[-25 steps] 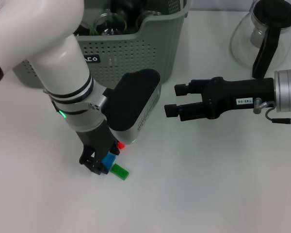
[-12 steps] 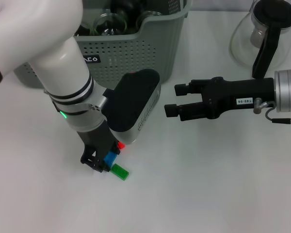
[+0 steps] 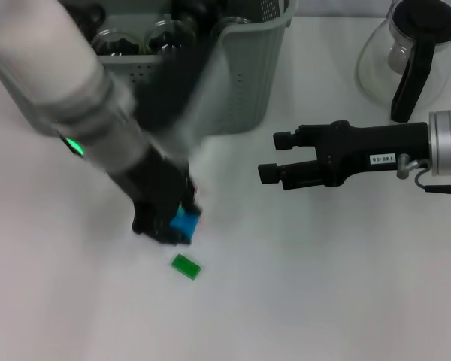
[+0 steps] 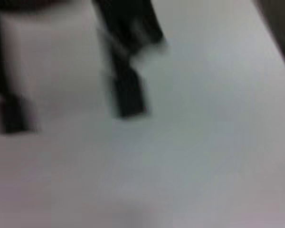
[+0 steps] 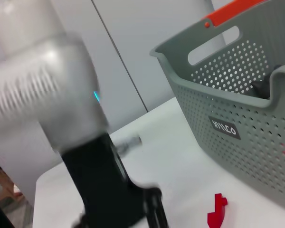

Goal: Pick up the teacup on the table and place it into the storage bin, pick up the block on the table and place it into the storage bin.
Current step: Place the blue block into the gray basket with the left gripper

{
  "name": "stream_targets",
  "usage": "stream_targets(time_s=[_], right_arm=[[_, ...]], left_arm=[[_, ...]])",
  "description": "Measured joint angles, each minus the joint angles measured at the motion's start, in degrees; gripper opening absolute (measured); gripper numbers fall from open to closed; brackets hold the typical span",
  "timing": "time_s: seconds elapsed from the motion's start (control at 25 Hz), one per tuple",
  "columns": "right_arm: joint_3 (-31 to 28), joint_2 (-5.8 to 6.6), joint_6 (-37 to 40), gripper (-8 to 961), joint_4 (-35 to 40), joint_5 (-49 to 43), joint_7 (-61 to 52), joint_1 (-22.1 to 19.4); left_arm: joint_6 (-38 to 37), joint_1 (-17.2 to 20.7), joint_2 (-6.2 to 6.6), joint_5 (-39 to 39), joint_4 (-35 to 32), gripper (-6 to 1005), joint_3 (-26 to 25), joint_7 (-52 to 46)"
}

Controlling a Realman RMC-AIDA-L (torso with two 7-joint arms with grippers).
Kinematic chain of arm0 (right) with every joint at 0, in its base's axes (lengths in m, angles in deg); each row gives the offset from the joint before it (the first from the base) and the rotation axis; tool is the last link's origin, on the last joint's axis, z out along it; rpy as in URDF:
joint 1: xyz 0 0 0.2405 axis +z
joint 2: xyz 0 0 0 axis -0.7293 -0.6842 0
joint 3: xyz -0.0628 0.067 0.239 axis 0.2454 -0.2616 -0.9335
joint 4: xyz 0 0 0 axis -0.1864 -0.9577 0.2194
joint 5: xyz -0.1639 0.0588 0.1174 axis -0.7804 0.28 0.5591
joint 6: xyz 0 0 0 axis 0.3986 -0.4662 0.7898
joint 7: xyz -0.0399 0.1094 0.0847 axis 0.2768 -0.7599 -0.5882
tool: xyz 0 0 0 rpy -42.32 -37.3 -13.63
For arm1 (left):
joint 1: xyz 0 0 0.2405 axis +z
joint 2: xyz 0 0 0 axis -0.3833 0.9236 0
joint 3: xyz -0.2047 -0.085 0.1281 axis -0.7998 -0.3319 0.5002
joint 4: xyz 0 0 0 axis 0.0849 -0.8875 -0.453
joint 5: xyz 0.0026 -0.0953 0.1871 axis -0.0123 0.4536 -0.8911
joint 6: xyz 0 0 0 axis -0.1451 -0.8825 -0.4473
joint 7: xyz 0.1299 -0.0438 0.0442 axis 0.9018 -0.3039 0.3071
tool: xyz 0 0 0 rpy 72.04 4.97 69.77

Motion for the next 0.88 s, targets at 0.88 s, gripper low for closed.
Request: stream_targets(time_s=[0.88], right_arm=[[0.34, 1.31, 2.67, 884, -0.01, -0.34, 1.37, -1.5]], left_arm=[[23.46, -9.53, 13.98, 14.85, 14.15, 491, -39.02, -28.46]])
